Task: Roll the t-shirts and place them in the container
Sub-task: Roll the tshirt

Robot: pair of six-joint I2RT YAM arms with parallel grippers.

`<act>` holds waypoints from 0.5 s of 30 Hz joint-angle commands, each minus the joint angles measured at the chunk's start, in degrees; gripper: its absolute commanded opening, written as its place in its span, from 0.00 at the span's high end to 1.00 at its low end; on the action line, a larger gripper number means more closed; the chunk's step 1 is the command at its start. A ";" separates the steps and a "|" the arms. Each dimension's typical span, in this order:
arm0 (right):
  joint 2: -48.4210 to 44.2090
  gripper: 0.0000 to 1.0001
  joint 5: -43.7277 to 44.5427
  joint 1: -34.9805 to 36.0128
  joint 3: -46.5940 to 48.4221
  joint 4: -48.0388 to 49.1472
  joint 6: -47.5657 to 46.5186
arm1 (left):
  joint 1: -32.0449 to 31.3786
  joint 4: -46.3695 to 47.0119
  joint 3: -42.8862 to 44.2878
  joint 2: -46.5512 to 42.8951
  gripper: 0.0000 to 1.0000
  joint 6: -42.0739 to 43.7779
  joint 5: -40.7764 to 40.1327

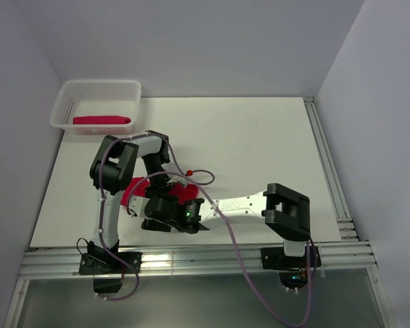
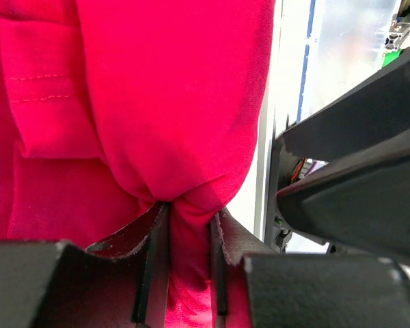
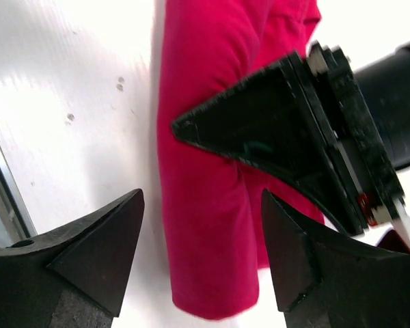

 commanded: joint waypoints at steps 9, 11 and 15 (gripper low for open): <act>5.02 0.23 -0.10 0.36 4.16 -1.47 -0.20 | -0.56 11.18 -2.29 2.35 1.00 4.21 -3.62; 6.25 0.23 0.70 0.36 4.60 -1.29 -0.11 | -0.56 11.18 -2.47 2.18 1.00 4.21 -3.62; 7.92 0.27 0.78 0.09 5.47 -0.15 0.06 | -0.56 11.18 -2.47 2.09 1.00 4.13 -3.80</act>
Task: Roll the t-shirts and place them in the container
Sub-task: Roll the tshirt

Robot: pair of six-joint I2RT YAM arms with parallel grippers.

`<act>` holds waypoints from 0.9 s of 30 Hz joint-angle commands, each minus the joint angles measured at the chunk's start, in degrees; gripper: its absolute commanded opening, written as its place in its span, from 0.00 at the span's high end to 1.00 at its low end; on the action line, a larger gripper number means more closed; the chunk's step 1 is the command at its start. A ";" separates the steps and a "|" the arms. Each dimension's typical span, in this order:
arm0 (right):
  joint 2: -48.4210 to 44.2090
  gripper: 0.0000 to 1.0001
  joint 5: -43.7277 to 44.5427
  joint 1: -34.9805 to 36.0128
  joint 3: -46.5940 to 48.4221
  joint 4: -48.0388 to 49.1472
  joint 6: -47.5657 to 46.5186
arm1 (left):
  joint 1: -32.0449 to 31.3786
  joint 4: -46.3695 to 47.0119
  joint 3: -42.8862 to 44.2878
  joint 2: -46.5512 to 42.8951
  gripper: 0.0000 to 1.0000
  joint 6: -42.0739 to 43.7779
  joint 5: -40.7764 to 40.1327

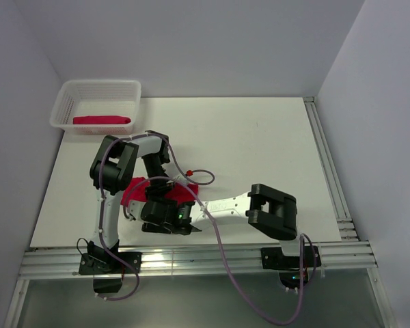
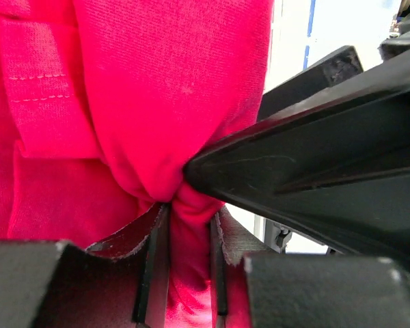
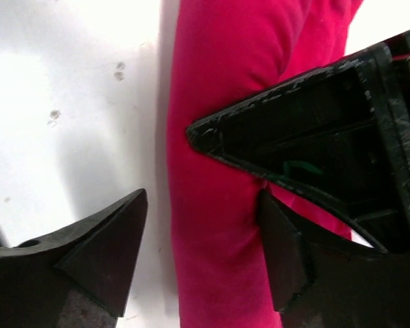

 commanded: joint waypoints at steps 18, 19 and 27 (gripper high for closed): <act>7.38 0.74 2.11 -0.26 6.06 0.11 0.79 | -0.55 11.16 -2.16 0.97 0.95 4.02 -3.62; 7.47 0.76 1.84 -0.17 6.06 -0.07 0.96 | -0.56 11.25 -2.07 0.97 0.94 4.02 -3.53; 7.82 0.92 -0.18 -0.08 5.27 -0.24 2.72 | -0.56 11.25 -1.99 -0.34 0.70 4.02 -4.24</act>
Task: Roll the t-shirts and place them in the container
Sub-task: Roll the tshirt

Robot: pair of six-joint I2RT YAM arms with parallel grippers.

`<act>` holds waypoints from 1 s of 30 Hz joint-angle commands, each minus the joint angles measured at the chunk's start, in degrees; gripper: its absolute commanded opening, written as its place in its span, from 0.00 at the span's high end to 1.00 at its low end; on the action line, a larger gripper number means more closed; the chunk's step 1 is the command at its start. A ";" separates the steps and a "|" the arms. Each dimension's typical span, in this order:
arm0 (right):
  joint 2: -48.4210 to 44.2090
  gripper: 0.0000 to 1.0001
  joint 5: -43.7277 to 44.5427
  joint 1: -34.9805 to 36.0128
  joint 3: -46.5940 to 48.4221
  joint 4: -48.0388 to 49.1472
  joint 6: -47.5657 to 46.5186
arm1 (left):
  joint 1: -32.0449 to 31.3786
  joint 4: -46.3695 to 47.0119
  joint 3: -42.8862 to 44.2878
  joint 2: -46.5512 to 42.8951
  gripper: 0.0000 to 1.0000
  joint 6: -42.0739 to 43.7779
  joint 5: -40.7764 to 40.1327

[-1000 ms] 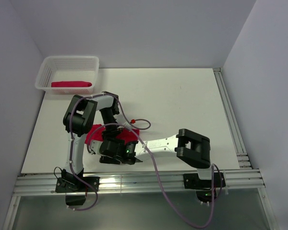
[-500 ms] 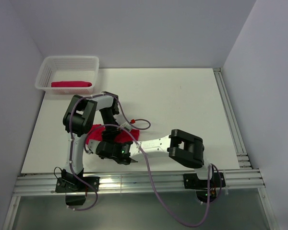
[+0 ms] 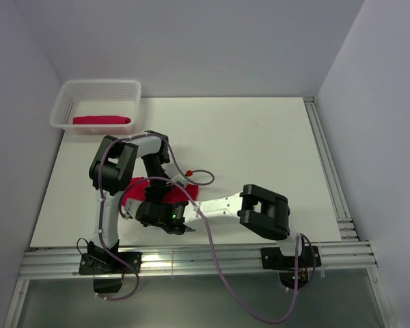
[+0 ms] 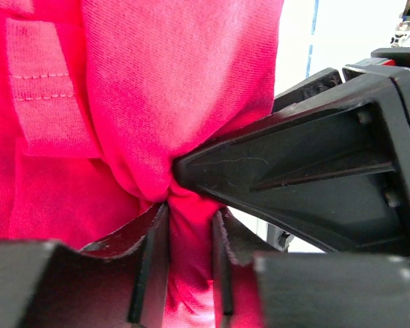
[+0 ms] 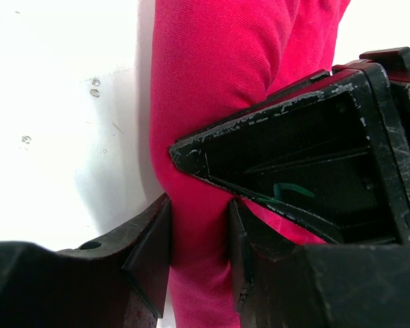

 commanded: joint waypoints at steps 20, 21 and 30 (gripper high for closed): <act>3.10 1.00 -7.50 0.80 -0.99 2.25 3.89 | -0.45 10.68 -1.22 -5.82 0.47 0.68 -6.28; 3.28 1.00 -7.59 0.88 -0.90 2.16 3.98 | -0.45 10.59 -1.05 -5.91 0.46 0.50 -6.19; 3.54 1.00 -8.99 1.32 -0.81 1.64 3.98 | -0.36 10.59 -0.87 -6.53 0.29 0.33 -6.72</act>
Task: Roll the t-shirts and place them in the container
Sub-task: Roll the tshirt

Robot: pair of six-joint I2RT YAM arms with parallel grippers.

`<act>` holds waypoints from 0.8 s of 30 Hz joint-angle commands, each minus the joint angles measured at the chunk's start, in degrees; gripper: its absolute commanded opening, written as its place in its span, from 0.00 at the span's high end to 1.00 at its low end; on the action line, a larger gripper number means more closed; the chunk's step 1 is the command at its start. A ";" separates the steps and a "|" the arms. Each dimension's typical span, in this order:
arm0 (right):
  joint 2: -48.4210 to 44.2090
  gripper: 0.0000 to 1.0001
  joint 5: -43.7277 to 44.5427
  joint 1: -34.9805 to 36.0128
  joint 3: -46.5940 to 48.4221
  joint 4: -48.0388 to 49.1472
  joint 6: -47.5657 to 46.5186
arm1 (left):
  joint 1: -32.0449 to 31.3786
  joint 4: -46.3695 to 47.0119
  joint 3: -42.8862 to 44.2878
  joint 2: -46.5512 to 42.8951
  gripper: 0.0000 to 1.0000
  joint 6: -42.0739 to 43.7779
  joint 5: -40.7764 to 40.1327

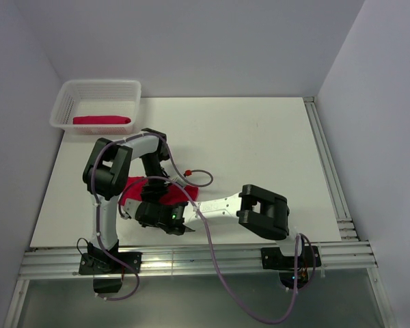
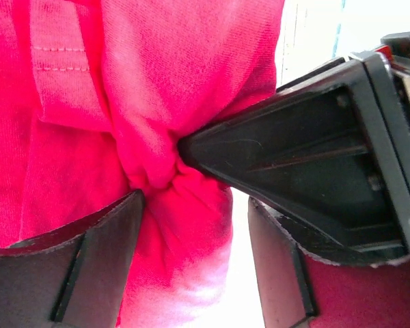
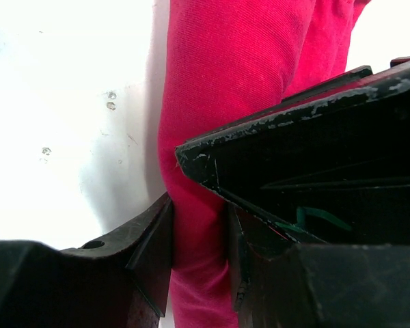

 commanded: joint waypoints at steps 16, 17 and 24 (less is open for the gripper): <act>4.05 1.00 -8.76 1.72 -0.24 -0.31 2.60 | 0.52 7.51 8.87 -2.31 0.28 0.43 -4.00; 4.23 1.00 -8.85 1.72 -0.07 -0.40 2.60 | 0.78 7.51 9.31 -2.49 0.28 0.34 -3.91; 4.84 1.00 -8.67 1.81 0.37 -0.75 2.60 | 1.49 7.51 11.25 -4.77 0.28 0.61 -6.45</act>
